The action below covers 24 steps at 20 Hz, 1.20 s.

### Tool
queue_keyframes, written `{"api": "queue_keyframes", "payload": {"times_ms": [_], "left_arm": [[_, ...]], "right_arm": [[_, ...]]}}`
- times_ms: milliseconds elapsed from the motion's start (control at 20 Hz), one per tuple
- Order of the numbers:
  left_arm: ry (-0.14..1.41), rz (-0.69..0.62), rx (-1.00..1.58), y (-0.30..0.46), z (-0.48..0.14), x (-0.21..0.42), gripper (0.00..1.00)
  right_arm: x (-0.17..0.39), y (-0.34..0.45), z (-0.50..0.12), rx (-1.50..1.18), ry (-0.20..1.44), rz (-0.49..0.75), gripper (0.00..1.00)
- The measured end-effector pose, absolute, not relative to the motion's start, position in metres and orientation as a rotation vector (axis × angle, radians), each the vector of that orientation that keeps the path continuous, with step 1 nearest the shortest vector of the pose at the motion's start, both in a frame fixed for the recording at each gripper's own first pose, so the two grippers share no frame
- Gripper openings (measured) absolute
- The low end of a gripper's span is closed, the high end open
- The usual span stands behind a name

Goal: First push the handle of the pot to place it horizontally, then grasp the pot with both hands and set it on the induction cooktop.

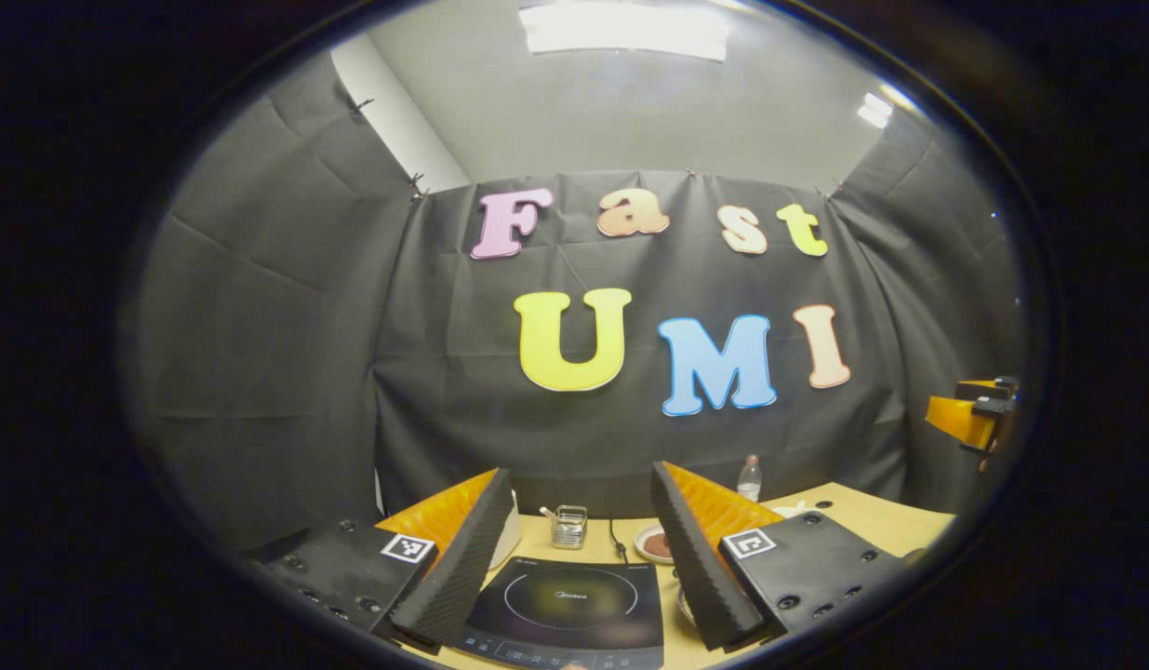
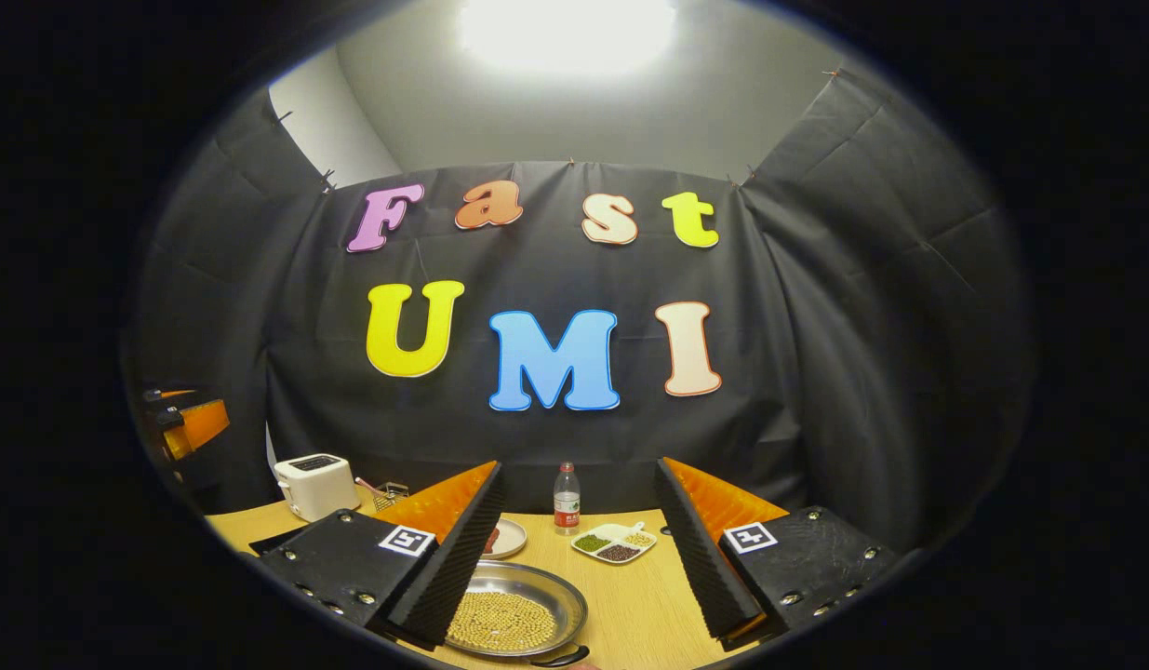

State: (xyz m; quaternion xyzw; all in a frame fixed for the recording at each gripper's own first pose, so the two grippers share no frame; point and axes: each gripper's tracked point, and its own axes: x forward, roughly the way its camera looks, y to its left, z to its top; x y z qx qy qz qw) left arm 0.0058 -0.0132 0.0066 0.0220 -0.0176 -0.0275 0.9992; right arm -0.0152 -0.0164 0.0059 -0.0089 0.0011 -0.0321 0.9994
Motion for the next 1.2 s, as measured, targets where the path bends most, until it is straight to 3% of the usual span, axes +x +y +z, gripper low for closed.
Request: {"api": "queue_keyframes", "payload": {"times_ms": [200,250,300,350,450,500,650,700,750,800,850,1200], "left_arm": [[-0.037,-0.057,0.044,-0.014,0.006,0.009,0.99],[-0.038,-0.058,0.045,-0.014,0.006,0.010,0.96],[-0.039,-0.058,0.044,-0.014,0.007,0.011,0.96],[-0.039,-0.057,0.045,-0.013,0.006,0.011,0.96],[-0.040,-0.055,0.046,-0.011,0.006,0.013,0.96],[-0.042,-0.054,0.047,-0.010,0.006,0.013,0.96],[-0.048,-0.058,0.039,-0.007,0.006,0.011,1.00],[-0.049,-0.056,0.041,-0.004,0.007,0.011,0.97],[-0.049,-0.053,0.044,-0.001,0.006,0.011,1.00],[-0.049,-0.053,0.043,0.002,0.006,0.012,0.96],[-0.049,-0.055,0.041,0.003,0.006,0.012,0.96],[-0.062,-0.071,0.035,0.029,0.009,0.015,0.97]], "right_arm": [[-0.009,-0.013,0.002,-0.015,0.019,-0.056,0.96],[-0.010,-0.013,0.000,-0.019,0.024,-0.056,0.94],[-0.009,-0.013,0.000,-0.020,0.028,-0.056,0.83],[-0.008,-0.010,-0.002,-0.018,0.034,-0.051,0.78],[-0.007,-0.012,-0.004,-0.023,0.041,-0.064,0.74],[-0.006,-0.008,-0.002,-0.021,0.045,-0.057,0.48],[-0.004,-0.003,-0.017,-0.037,0.068,-0.042,0.45],[-0.011,0.001,-0.011,-0.041,0.064,-0.039,0.13],[-0.007,0.009,-0.013,-0.036,0.071,-0.025,0.12],[-0.012,0.013,-0.017,-0.052,0.073,-0.039,0.09],[-0.009,0.016,-0.016,-0.060,0.075,-0.019,0.02],[-0.018,0.071,-0.058,-0.095,0.204,0.113,0.02]]}}
